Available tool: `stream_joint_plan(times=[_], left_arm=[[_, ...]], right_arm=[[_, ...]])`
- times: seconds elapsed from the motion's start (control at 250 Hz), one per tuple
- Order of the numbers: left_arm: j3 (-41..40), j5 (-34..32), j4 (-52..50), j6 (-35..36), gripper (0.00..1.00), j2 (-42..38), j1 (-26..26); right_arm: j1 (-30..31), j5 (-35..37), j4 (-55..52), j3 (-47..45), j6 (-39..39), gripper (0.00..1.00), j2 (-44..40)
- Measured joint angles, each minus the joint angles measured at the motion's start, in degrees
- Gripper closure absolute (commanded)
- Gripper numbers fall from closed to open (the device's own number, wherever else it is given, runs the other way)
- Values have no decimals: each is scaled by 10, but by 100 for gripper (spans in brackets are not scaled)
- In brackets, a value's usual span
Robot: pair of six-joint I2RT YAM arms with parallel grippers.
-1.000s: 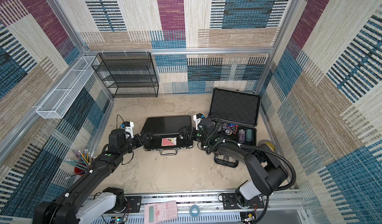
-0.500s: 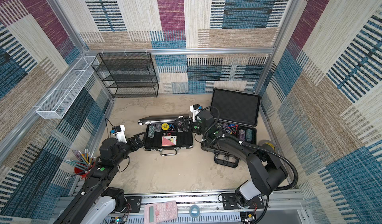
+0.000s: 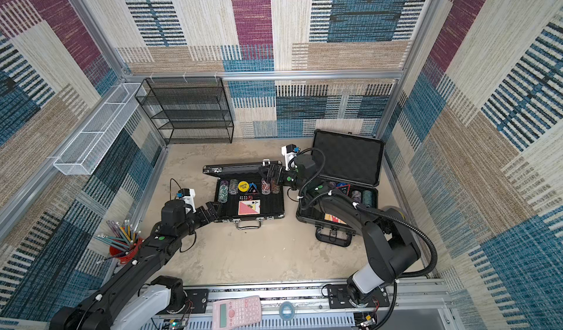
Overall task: Open the poker set cases
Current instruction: Open the case lid on the poker set case.
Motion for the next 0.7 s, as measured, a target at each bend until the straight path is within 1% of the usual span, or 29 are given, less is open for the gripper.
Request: stream_joint_plan(times=[0.148,0.312,0.7], left_arm=[[11,15,10,3,4,52,0],[22,19,13,11,5,90,0],[35,13,1,18,5,125,-4]], right_arm=[[-9,0,-2,11,-6,0,0],[-16,-1,-2,29,-14,0,4],[-25,0,1,78,-41,1,42]])
